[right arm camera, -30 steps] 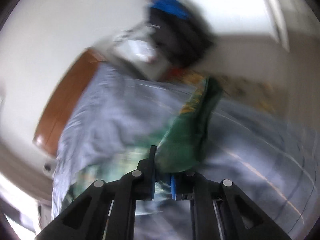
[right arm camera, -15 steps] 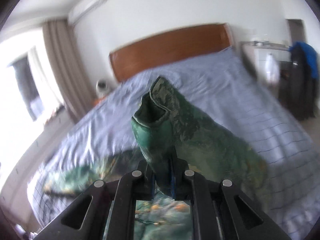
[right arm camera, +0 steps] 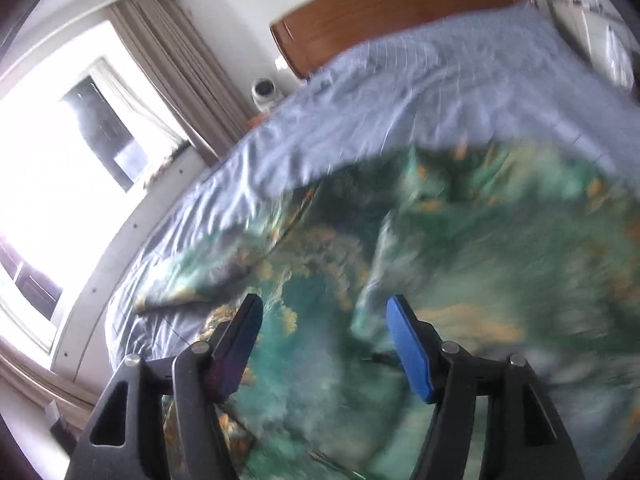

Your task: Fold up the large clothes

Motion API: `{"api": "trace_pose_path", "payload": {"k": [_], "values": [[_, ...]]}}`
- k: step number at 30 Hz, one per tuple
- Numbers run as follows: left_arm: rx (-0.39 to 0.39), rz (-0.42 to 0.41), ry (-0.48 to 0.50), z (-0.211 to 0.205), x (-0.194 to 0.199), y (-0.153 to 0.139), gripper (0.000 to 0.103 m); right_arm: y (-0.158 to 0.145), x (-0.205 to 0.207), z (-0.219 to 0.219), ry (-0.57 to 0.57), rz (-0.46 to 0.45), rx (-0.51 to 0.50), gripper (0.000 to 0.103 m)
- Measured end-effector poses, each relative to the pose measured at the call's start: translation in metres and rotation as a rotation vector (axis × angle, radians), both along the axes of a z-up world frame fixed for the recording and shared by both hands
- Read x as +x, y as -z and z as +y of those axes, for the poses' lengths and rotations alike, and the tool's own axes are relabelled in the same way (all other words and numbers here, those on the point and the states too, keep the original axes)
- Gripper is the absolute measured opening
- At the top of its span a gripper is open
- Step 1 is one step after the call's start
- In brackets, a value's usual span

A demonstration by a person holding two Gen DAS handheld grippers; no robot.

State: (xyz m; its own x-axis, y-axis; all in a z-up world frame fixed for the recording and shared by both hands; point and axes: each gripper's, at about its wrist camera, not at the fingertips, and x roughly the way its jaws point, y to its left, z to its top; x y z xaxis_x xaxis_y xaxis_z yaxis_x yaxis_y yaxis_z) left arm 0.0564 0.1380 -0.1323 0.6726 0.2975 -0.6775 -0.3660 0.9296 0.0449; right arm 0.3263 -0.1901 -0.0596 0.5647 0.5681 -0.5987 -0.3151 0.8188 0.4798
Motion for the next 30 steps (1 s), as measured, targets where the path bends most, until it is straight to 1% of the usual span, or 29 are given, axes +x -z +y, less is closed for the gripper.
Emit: {"api": "trace_pose_path", "payload": {"k": [3, 4, 5, 7, 8, 9, 10, 11, 12, 13, 15, 16, 18, 19, 20, 23, 26, 30], "values": [[-0.003, 0.004, 0.010, -0.003, 0.002, 0.001, 0.098, -0.020, -0.004, -0.053, 0.124, -0.040, -0.042, 0.076], [-0.003, 0.004, 0.014, -0.004, 0.002, 0.001, 0.098, -0.021, -0.003, -0.078, 0.180, -0.033, -0.075, 0.076], [-0.002, 0.004, 0.020, -0.006, 0.002, 0.002, 0.099, -0.016, -0.001, -0.094, 0.218, -0.009, -0.101, 0.076], [0.010, 0.012, 0.033, -0.009, 0.002, 0.004, 0.099, 0.005, 0.005, -0.117, 0.258, 0.083, -0.128, 0.077], [0.012, 0.017, 0.037, -0.010, 0.003, 0.005, 0.099, 0.026, 0.008, -0.127, 0.287, 0.150, -0.143, 0.077], [0.012, 0.030, 0.043, -0.011, 0.004, 0.008, 0.099, 0.038, 0.009, -0.133, 0.297, 0.192, -0.148, 0.077], [0.013, 0.044, 0.045, -0.012, 0.005, 0.011, 0.099, 0.057, 0.009, -0.139, 0.305, 0.248, -0.146, 0.077], [0.015, 0.049, 0.043, -0.012, 0.006, 0.012, 0.099, 0.073, 0.007, -0.143, 0.314, 0.279, -0.129, 0.077], [0.016, 0.051, 0.043, -0.012, 0.006, 0.012, 0.099, 0.080, 0.002, -0.144, 0.324, 0.266, -0.120, 0.077], [0.018, 0.046, 0.042, -0.012, 0.005, 0.011, 0.099, 0.080, -0.004, -0.142, 0.335, 0.230, -0.129, 0.077], [0.013, 0.034, 0.039, -0.010, 0.003, 0.009, 0.099, 0.070, -0.016, -0.134, 0.355, 0.176, -0.162, 0.077], [0.009, 0.032, 0.037, -0.009, 0.003, 0.009, 0.100, 0.061, -0.023, -0.129, 0.358, 0.140, -0.164, 0.077], [-0.015, 0.033, 0.028, -0.005, 0.003, 0.010, 0.100, 0.038, -0.043, -0.115, 0.321, 0.056, -0.153, 0.077], [-0.025, 0.035, 0.025, -0.003, 0.004, 0.011, 0.100, 0.024, -0.059, -0.105, 0.296, -0.002, -0.169, 0.077], [-0.036, 0.036, 0.022, -0.002, 0.004, 0.011, 0.100, 0.014, -0.071, -0.099, 0.281, -0.042, -0.185, 0.077], [-0.061, 0.034, 0.021, 0.000, 0.006, 0.012, 0.100, -0.010, -0.120, -0.077, 0.226, -0.164, -0.249, 0.079], [-0.060, 0.030, 0.029, -0.002, 0.006, 0.011, 0.100, -0.015, -0.164, -0.064, 0.219, -0.216, -0.275, 0.081], [-0.044, 0.029, 0.045, -0.007, 0.007, 0.011, 0.100, -0.007, -0.212, -0.057, 0.253, -0.228, -0.297, 0.082]]}}
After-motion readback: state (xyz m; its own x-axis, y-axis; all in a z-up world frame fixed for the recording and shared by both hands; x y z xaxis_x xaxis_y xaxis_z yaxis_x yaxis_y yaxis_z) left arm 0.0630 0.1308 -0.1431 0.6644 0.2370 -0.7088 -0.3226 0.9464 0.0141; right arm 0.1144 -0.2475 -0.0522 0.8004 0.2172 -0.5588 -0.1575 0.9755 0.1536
